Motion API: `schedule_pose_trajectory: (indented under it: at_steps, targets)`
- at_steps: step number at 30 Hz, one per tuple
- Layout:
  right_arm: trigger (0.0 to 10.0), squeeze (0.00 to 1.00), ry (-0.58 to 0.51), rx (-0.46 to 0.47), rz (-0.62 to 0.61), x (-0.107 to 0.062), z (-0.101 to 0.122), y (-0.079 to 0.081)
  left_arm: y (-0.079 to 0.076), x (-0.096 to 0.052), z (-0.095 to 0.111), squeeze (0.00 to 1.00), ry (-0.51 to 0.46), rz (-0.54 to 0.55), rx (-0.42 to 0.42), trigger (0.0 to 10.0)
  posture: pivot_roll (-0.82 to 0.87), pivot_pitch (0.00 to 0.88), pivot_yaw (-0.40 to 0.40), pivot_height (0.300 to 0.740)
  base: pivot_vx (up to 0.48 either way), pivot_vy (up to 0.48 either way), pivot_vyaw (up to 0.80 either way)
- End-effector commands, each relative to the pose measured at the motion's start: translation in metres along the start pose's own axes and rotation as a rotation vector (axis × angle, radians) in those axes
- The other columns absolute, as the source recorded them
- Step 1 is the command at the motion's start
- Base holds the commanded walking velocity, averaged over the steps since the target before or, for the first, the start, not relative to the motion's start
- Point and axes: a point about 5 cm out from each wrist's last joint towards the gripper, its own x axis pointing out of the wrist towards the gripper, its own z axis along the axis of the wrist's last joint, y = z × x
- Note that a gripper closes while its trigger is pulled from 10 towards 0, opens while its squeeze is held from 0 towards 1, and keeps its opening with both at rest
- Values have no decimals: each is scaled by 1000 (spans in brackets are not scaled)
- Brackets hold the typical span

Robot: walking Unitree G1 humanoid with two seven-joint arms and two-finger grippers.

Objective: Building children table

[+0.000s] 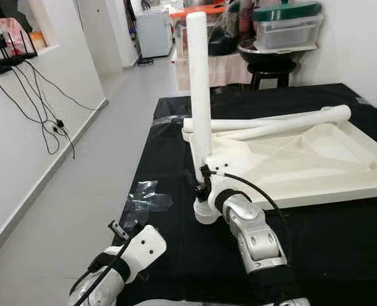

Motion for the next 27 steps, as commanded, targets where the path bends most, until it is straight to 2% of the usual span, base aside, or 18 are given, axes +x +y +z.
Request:
schedule_pose_trajectory:
  at_steps: [1, 2, 3, 4, 5, 6, 7, 8, 10, 13, 15, 16, 18, 19, 27]
  targets:
    - [10000, 1000, -89, 25, 183, 10, 25, 7, 2, 3, -2, 0, 8, 3, 15, 10000, -73, 0, 73, 740, 0, 0, 0]
    - [10000, 1000, -89, 25, 183, 10, 25, 7, 2, 3, -2, 0, 8, 3, 15, 10000, -73, 0, 73, 740, 0, 0, 0]
    - [10000, 1000, -120, 7, 319, 14, 33, 6, 2, 4, -2, 0, 8, 3, 15, 10000, -72, 0, 73, 740, 0, 0, 0]
    - [10000, 1000, -120, 7, 319, 14, 33, 6, 2, 4, -2, 0, 8, 3, 15, 10000, -72, 0, 73, 740, 0, 0, 0]
    - [10000, 510, -136, -47, 443, 16, 40, 3, 3, 5, -2, 0, 8, 3, 15, 10000, -66, 0, 72, 740, 0, 0, 0]
    - [10000, 510, -139, -85, 517, 17, 44, 0, 3, 5, -1, 0, 7, 3, 15, 10000, -66, 0, 72, 740, 0, 0, 0]
    - [10000, 0, -100, -135, 604, 17, 42, -3, 3, 6, -1, 0, 7, 3, 15, 10000, -67, 0, 70, 740, 0, 0, 0]
    - [10000, 0, -100, -135, 604, 17, 42, -3, 3, 6, -1, 0, 7, 3, 15, 10000, -67, 0, 70, 740, 0, 0, 0]
    - [10000, 0, -30, -226, 707, 18, 37, -10, 4, 7, -1, 0, 7, 4, 14, 10000, -61, 0, 65, 740, 0, 0, 0]
    - [10000, 0, -5, -232, 754, 19, 36, -13, 4, 8, -1, 0, 6, 4, 15, 10000, -60, 0, 64, 740, 0, 0, 0]
    - [10000, 0, 5, -199, 801, 23, 39, -14, 4, 8, 0, 0, 6, 4, 15, 10000, -60, 0, 66, 740, 0, 0, 0]
    - [7569, 0, 7, -177, 816, 26, 41, -14, 4, 9, 0, 0, 6, 4, 15, 10000, -56, 2, 65, 740, 0, 0, 0]
    - [7569, 0, 7, -177, 816, 26, 41, -14, 4, 9, 0, 0, 6, 4, 15, 10000, -56, 2, 65, 740, 0, 0, 0]
    - [0, 0, 8, -159, 847, 30, 44, -13, 4, 10, 0, 0, 5, 4, 14, 10000, -51, 3, 64, 740, 0, 0, 0]
    - [0, 0, 33, -139, 897, 33, 42, -15, 3, 11, 2, 0, 3, 4, 14, 10000, -49, 7, 62, 740, 0, 0, 0]
